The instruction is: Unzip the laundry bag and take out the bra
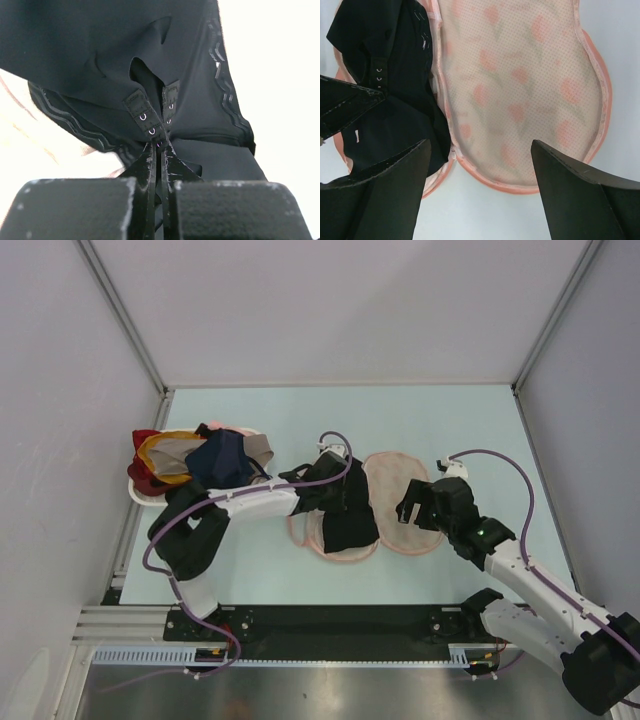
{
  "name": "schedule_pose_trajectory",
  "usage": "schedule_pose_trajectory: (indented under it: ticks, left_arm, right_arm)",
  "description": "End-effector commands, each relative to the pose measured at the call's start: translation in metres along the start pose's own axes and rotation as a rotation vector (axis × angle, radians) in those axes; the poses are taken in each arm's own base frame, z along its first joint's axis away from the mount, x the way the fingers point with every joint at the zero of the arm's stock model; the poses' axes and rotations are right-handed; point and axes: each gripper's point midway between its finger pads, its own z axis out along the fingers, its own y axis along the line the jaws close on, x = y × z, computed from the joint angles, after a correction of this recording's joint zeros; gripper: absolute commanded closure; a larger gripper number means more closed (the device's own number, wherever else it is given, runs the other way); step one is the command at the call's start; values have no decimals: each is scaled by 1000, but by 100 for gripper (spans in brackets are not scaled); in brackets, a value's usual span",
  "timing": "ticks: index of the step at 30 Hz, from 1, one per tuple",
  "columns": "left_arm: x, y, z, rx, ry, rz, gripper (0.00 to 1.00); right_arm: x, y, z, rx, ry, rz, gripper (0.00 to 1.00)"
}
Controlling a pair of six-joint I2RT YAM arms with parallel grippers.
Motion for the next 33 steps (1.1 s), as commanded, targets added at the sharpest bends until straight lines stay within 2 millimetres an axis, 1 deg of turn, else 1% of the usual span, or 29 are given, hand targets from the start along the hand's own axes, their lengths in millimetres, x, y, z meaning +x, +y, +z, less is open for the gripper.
schedule_pose_trajectory:
  ticks: [1,2,5,6,8,9,11,12,14,15,17,18,19,20,21,23,24,25,26,27,28,29,30,32,33]
  left_arm:
    - [-29,-17,-31,86,-96,-27,100]
    - [-38,-20,-42,101,-126,-32,100]
    - [-52,-23,-62,116,-179,-30,100]
    - [-61,-25,-75,131,-207,-22,100]
    - [-72,-29,-90,149,-239,-13,100]
    - [-77,-30,-102,159,-255,-12,100]
    - [-85,-29,-114,169,-275,-7,100]
    - [-92,-27,-127,177,-301,-12,100]
    - [-99,-23,-139,179,-331,-18,100]
    - [-105,-16,-146,168,-349,-22,100]
    - [-121,-5,-167,145,-412,-35,100]
    - [-128,9,-172,110,-432,-45,100]
    - [-137,17,-186,101,-470,-58,100]
    - [-145,27,-193,75,-496,-73,100]
    - [-156,48,-200,34,-529,-106,100]
    - [-172,69,-221,-2,-590,-152,100]
    - [-183,90,-228,-44,-623,-188,100]
    - [-189,98,-236,-56,-649,-199,100]
    - [-199,105,-249,-74,-688,-211,100]
    - [-205,123,-256,-122,-713,-231,100]
    - [-209,132,-263,-149,-731,-247,100]
    - [-213,146,-270,-192,-755,-270,100]
    - [-216,167,-277,-237,-781,-317,100]
    - [-213,191,-283,-276,-809,-386,100]
    - [-212,210,-287,-313,-826,-425,100]
  right_arm:
    - [-9,5,2,-19,-34,-10,14]
    - [-10,5,2,-19,-34,-10,14]
    - [-11,5,2,-19,-40,-6,13]
    - [-9,5,2,-18,-35,-11,14]
    - [-9,4,2,-16,-36,-11,13]
    - [-10,4,2,-18,-39,-11,13]
    - [-10,4,2,-18,-40,-10,13]
    - [-9,4,2,-20,-39,-10,13]
    - [-9,4,3,-18,-39,-11,13]
    - [-11,4,3,-18,-44,-10,13]
    - [-10,4,3,-18,-42,-11,13]
    - [-10,4,3,-21,-43,-10,13]
    - [-9,5,3,-25,-41,-10,13]
    - [-9,5,4,-29,-42,-10,13]
    - [-9,5,4,-30,-39,-9,13]
    - [-8,6,5,-35,-39,-6,13]
    - [-8,6,5,-38,-38,-8,13]
    - [-7,6,5,-38,-36,-9,13]
    - [-8,7,5,-41,-36,-8,13]
    - [-8,8,5,-45,-35,-7,13]
    - [-7,8,6,-46,-33,-8,13]
    - [-7,8,6,-47,-34,-8,13]
    - [-7,9,6,-50,-34,-4,13]
    - [-8,9,5,-51,-38,0,13]
    - [-7,10,5,-54,-34,4,13]
